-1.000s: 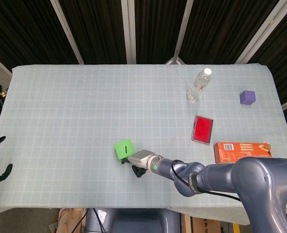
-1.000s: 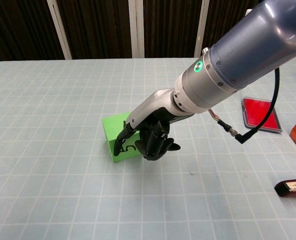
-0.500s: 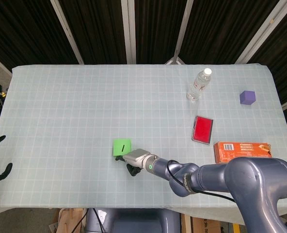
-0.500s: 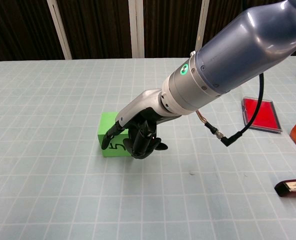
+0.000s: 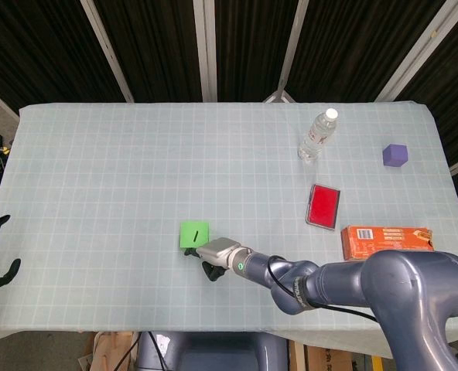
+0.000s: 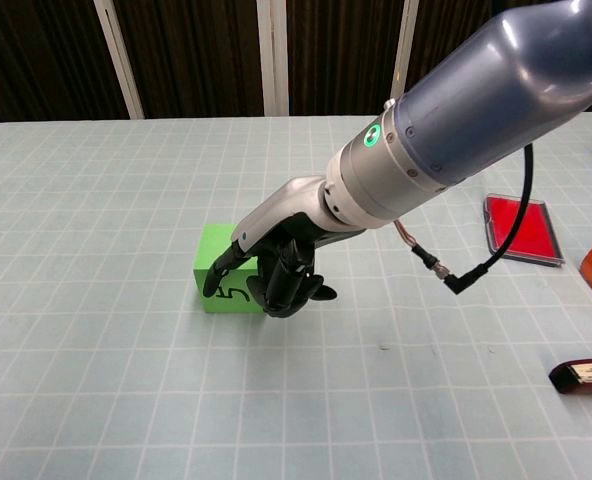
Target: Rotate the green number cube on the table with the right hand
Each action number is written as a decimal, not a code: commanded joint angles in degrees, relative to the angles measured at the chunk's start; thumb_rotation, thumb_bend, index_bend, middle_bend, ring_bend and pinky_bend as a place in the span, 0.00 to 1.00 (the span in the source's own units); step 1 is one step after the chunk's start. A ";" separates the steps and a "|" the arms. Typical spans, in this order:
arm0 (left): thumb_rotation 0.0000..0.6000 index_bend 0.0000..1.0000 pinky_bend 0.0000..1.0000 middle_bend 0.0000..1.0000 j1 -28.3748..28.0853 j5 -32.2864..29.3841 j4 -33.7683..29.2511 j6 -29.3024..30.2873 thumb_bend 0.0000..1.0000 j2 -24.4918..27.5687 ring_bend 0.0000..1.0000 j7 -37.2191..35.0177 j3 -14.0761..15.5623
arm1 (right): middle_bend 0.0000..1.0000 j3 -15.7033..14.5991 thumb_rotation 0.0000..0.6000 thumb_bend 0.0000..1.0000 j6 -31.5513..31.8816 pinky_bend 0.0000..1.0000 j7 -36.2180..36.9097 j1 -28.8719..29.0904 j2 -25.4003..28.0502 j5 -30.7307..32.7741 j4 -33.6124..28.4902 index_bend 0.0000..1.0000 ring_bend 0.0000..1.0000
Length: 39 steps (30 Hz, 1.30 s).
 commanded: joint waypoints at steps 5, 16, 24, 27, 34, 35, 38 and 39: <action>1.00 0.13 0.04 0.00 0.02 0.22 -0.22 0.08 0.43 -0.13 0.00 0.36 0.18 | 0.85 0.18 1.00 0.98 2.70 0.74 -0.26 -6.60 11.23 -7.04 -12.20 0.08 0.88; 1.00 0.13 0.04 0.00 0.45 1.36 -0.60 0.92 0.43 -0.36 0.00 1.25 0.79 | 0.67 -8.14 1.00 0.97 17.32 0.68 -5.95 -25.84 31.27 -22.72 -24.22 0.08 0.64; 1.00 0.13 0.04 0.00 0.54 1.94 -0.91 1.10 0.43 -0.64 0.00 2.42 1.16 | 0.25 -10.17 1.00 0.72 55.16 0.20 -13.59 -52.29 23.34 -33.73 -15.69 0.08 0.27; 1.00 0.13 0.04 0.00 0.67 2.23 -1.05 1.34 0.43 -0.80 0.00 2.92 1.34 | 0.20 -9.89 1.00 0.65 66.32 0.13 -16.18 -60.77 17.92 -37.85 -9.11 0.08 0.21; 1.00 0.13 0.04 0.00 0.77 2.88 -1.21 1.55 0.43 -1.21 0.00 4.20 1.70 | 0.14 -10.27 1.00 0.55 78.37 0.08 -25.41 -72.47 9.21 -44.88 3.60 0.08 0.14; 1.00 0.13 0.04 0.00 0.79 2.98 -1.22 1.58 0.43 -1.24 0.00 4.28 1.76 | 0.13 -10.15 1.00 0.54 79.28 0.08 -25.70 -73.62 8.52 -45.65 4.73 0.08 0.14; 1.00 0.13 0.04 0.00 0.83 3.22 -1.23 1.72 0.43 -1.30 0.00 4.38 1.82 | 0.10 -9.87 1.00 0.54 79.15 0.05 -28.36 -75.40 8.39 -46.39 4.92 0.07 0.11; 1.00 0.13 0.04 0.00 0.85 3.28 -1.19 1.73 0.43 -1.31 0.00 4.40 1.86 | 0.10 -9.62 1.00 0.54 79.53 0.05 -29.37 -75.83 8.52 -47.05 4.63 0.07 0.11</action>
